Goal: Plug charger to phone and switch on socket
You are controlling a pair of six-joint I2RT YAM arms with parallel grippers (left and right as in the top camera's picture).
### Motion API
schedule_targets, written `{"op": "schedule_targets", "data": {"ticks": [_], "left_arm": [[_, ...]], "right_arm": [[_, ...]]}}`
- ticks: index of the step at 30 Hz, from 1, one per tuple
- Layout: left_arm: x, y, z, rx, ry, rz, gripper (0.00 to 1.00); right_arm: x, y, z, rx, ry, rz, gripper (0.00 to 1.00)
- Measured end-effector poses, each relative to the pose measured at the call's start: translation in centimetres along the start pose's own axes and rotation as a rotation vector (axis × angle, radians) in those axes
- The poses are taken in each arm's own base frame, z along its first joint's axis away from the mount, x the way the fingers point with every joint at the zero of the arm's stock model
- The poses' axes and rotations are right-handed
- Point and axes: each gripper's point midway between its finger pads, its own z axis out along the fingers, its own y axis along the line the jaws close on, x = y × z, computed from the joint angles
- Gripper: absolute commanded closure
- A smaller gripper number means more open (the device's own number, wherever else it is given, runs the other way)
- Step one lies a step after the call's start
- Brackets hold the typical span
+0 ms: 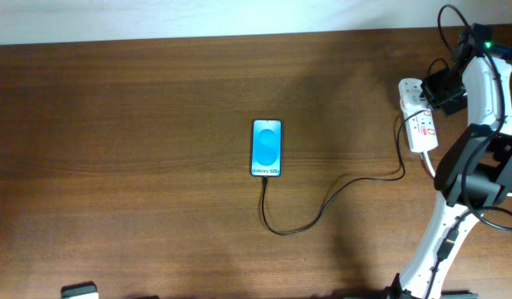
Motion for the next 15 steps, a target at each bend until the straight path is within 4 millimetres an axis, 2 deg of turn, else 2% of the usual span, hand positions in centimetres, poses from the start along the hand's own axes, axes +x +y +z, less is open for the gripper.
{"op": "schedule_targets", "data": {"ticks": [6, 12, 15], "left_arm": [[0.0, 0.0, 0.0, 0.0, 0.0, 0.0, 0.01], [0.0, 0.0, 0.0, 0.0, 0.0, 0.0, 0.01], [0.0, 0.0, 0.0, 0.0, 0.0, 0.0, 0.01]], "right_arm": [[-0.3, -0.4, 0.6, 0.019, -0.007, 0.003, 0.96], [0.2, -0.8, 2.5, 0.042, 0.025, 0.004, 0.96], [0.1, -0.7, 2.5, 0.04, 0.021, 0.004, 0.96]]}}
